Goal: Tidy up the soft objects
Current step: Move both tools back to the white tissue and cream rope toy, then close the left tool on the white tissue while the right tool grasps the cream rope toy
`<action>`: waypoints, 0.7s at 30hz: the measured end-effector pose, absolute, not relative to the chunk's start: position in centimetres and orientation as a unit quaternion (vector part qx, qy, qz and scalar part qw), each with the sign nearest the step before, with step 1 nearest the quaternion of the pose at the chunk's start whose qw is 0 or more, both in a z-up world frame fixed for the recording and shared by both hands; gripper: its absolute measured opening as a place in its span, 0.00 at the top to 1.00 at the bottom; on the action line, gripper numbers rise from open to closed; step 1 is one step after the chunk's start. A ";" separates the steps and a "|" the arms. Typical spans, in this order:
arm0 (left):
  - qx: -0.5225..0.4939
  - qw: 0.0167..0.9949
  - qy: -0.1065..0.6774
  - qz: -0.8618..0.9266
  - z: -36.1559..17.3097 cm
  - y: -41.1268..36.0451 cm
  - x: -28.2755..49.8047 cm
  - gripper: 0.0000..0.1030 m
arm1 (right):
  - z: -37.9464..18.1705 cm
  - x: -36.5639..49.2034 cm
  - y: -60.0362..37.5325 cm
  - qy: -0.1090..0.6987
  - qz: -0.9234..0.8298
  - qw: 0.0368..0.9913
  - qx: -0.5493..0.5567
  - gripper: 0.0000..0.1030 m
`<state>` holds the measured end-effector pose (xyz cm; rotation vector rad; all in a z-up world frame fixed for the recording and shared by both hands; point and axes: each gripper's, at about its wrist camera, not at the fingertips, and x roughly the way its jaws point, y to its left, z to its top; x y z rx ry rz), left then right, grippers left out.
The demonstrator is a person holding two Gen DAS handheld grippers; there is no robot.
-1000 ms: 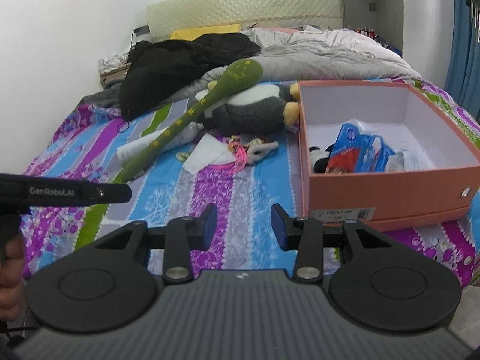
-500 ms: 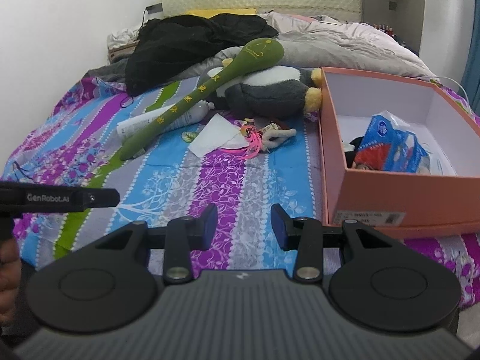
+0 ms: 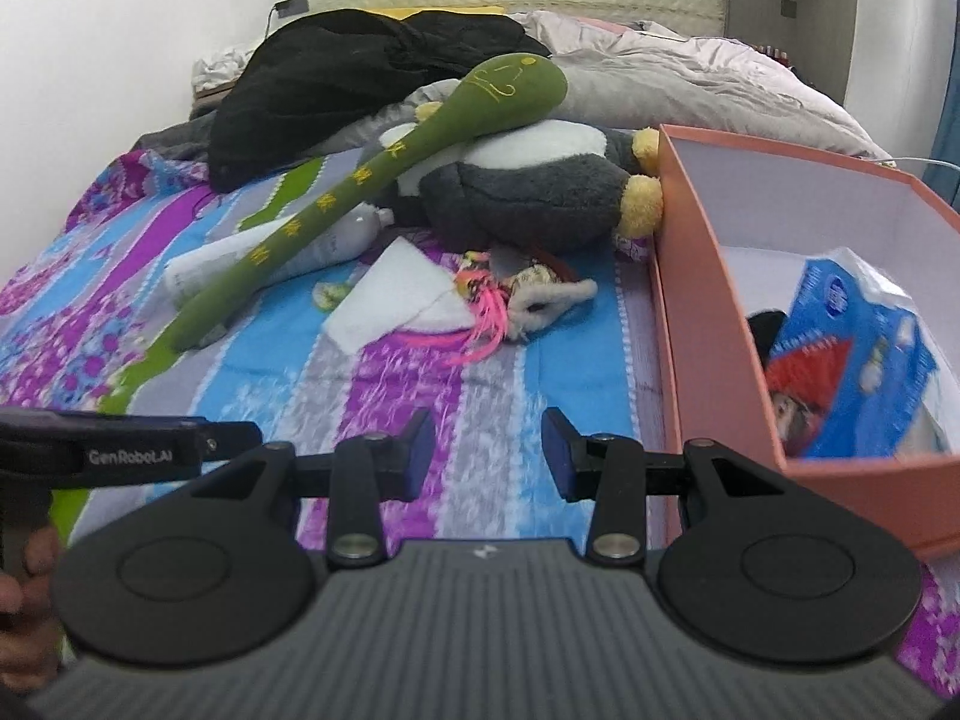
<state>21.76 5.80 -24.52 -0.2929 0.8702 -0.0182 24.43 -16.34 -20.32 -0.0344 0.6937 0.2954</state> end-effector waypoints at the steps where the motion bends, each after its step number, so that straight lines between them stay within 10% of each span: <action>1: -0.144 0.896 0.420 -0.008 -24.8 5.9 22.5 0.57 | -20.5 25.0 -16.2 0.338 0.142 0.930 -0.014 0.59; 21: -0.157 0.902 0.402 -0.016 -28.1 7.7 34.1 0.57 | -24.7 37.4 -14.1 0.355 0.074 0.930 0.053 0.60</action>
